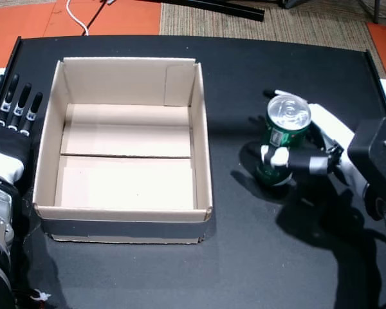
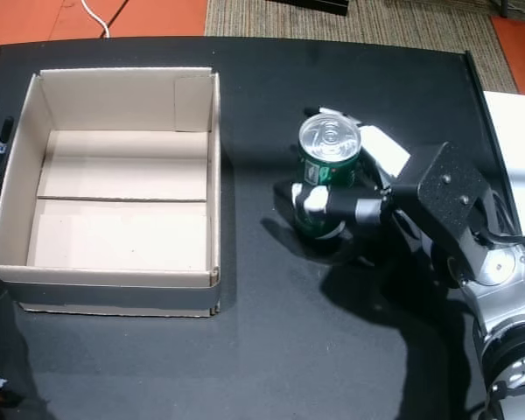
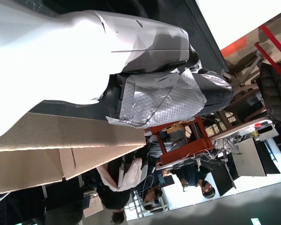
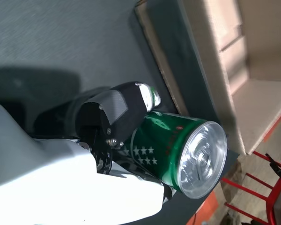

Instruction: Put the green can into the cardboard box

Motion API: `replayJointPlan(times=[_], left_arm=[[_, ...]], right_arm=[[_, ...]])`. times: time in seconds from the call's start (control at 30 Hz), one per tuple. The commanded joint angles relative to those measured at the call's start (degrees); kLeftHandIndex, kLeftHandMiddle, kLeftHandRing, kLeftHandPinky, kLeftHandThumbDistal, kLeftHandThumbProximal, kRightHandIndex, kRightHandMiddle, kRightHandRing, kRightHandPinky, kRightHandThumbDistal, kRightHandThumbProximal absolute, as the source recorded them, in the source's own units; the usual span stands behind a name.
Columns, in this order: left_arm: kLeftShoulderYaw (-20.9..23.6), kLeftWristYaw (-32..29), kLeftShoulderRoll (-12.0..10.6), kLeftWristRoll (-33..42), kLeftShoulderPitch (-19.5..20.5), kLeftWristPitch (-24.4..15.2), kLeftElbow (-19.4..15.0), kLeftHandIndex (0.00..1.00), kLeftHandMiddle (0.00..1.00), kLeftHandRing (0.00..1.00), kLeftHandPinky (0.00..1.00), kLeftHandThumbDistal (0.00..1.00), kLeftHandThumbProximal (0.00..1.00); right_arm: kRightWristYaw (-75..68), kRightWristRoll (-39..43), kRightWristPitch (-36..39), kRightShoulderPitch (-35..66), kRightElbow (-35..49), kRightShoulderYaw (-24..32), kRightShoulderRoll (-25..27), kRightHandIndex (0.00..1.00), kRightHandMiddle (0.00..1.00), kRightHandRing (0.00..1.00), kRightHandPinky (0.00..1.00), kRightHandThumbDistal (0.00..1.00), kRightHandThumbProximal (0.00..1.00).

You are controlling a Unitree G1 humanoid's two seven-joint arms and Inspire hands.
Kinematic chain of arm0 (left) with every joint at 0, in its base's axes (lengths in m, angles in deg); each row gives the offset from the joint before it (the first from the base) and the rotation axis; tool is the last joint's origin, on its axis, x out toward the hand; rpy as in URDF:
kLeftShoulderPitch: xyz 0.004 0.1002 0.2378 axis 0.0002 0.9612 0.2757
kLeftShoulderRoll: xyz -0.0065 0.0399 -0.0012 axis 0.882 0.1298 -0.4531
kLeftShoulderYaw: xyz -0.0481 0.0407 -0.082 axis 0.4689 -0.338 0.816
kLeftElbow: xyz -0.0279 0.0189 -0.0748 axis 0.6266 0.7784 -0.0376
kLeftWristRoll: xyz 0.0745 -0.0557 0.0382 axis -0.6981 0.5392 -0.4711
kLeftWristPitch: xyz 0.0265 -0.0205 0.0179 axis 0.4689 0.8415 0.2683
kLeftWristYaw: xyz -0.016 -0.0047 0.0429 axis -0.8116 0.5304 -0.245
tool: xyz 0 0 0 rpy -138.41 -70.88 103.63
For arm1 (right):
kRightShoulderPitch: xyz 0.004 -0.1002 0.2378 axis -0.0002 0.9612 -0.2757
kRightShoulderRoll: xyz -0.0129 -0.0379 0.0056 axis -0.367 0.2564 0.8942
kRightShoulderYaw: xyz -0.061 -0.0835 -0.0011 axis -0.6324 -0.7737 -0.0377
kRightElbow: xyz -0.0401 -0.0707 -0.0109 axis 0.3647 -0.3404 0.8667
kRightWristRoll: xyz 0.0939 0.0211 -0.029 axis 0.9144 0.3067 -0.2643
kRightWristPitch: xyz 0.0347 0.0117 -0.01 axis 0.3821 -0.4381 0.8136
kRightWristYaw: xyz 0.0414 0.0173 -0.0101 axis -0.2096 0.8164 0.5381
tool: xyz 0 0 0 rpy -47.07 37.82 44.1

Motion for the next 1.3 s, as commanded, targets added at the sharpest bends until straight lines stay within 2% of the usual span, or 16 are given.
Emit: replayJointPlan(times=[0.0,0.07,0.1,0.3,0.53,0.63,0.77,0.8,0.9,1.03,1.27], left_arm=[[0.09,0.02,0.67,-0.29,-0.22,0.35,0.63,0.46,0.47,0.64,0.81,0.0,1.0],[0.25,0.01,0.63,-0.11,-0.22,0.36,0.62,0.46,0.46,0.63,0.8,0.0,1.0],[0.3,0.13,0.62,-0.07,-0.24,0.38,0.63,0.46,0.46,0.62,0.8,0.0,1.0],[0.25,0.45,0.72,-0.24,-0.34,0.42,0.66,0.44,0.44,0.6,0.81,0.0,1.0],[0.11,0.65,0.71,-0.37,-0.4,0.35,0.66,0.45,0.45,0.62,0.83,0.0,1.0],[0.12,0.13,0.71,-0.35,-0.33,0.39,0.67,0.44,0.45,0.61,0.81,0.0,1.0],[0.0,0.16,0.69,-0.48,-0.32,0.36,0.7,0.43,0.44,0.61,0.81,0.0,1.0],[0.02,0.19,0.64,-0.45,-0.33,0.34,0.7,0.43,0.44,0.61,0.81,0.0,1.0],[0.2,0.76,0.56,-0.27,-0.47,0.49,0.73,0.46,0.48,0.66,0.81,0.0,1.0],[0.07,0.26,0.37,-0.41,-0.38,0.16,0.73,0.44,0.47,0.63,0.75,0.0,1.0],[-0.32,0.58,0.07,-0.66,-0.47,-0.19,0.72,0.43,0.48,0.64,0.74,0.0,1.0]], right_arm=[[0.75,1.32,-0.45,-1.17,-0.3,0.98,-0.85,0.75,0.73,0.76,0.83,0.28,0.0],[0.33,0.97,-0.57,-1.36,-0.2,0.99,-1.15,0.65,0.62,0.65,0.73,0.05,0.0],[0.29,0.83,-0.41,-1.38,-0.16,0.93,-1.25,0.61,0.58,0.62,0.7,0.01,0.0],[0.26,0.8,-0.12,-1.43,-0.02,0.93,-1.66,0.46,0.47,0.53,0.62,0.0,0.0],[-3.01,0.6,0.15,-1.65,0.27,0.93,-2.15,0.33,0.37,0.45,0.55,0.0,0.0],[-4.79,-0.11,-0.12,-1.98,0.27,0.31,-2.15,0.23,0.26,0.35,0.54,0.0,0.0],[-7.02,-1.17,0.87,-2.29,0.39,-0.32,-1.97,0.04,0.06,0.15,0.48,0.0,0.0],[-7.66,-1.43,1.05,-2.4,0.44,-0.43,-1.91,0.01,0.03,0.13,0.48,0.0,0.0],[-10.36,-2.08,3.52,-2.75,0.81,-0.57,-1.77,0.0,0.0,0.09,0.41,0.0,0.0],[-16.86,-4.29,9.9,-4.09,1.51,-1.42,-1.33,0.0,0.0,0.04,0.34,0.0,0.0],[-31.11,-8.25,19.58,-7.75,1.48,-2.62,1.11,0.0,0.0,0.04,0.32,0.0,0.0]])
